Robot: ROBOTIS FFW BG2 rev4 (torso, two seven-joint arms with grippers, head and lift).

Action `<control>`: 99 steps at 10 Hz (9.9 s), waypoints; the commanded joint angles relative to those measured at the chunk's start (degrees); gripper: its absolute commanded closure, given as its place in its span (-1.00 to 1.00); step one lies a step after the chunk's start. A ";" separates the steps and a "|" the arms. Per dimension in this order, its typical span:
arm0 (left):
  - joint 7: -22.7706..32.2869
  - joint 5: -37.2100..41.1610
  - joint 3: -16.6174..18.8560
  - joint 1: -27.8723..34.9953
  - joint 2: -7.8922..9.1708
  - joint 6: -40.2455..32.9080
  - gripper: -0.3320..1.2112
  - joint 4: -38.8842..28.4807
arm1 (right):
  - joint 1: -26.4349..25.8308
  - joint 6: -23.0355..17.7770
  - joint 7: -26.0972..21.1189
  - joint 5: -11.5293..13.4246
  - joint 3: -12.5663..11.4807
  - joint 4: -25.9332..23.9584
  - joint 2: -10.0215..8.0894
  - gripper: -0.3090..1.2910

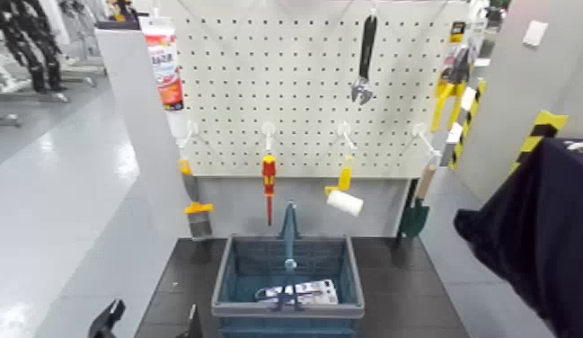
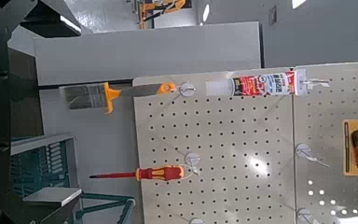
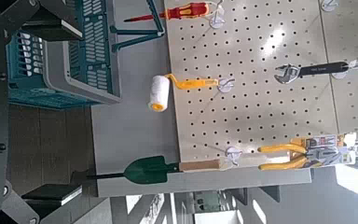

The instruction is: Put the red glue tube into the crate.

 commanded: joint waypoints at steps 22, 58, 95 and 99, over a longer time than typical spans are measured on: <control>-29.62 11.84 19.74 -23.67 3.28 29.48 -0.42 -5.57 | -1.55 -0.25 0.79 -0.78 0.76 1.64 0.09 -0.43; -51.68 15.36 0.32 -71.83 13.39 29.05 0.79 36.17 | -5.42 1.77 5.18 -4.21 1.37 3.66 -0.43 -0.43; -50.01 22.04 -4.86 -49.16 3.81 35.81 0.93 37.49 | -5.24 2.56 5.98 -4.91 1.46 3.66 -0.78 -0.43; -50.01 21.42 -4.43 -48.98 3.72 35.90 0.91 38.37 | -5.33 2.56 6.15 -4.91 1.46 3.66 -0.87 -0.42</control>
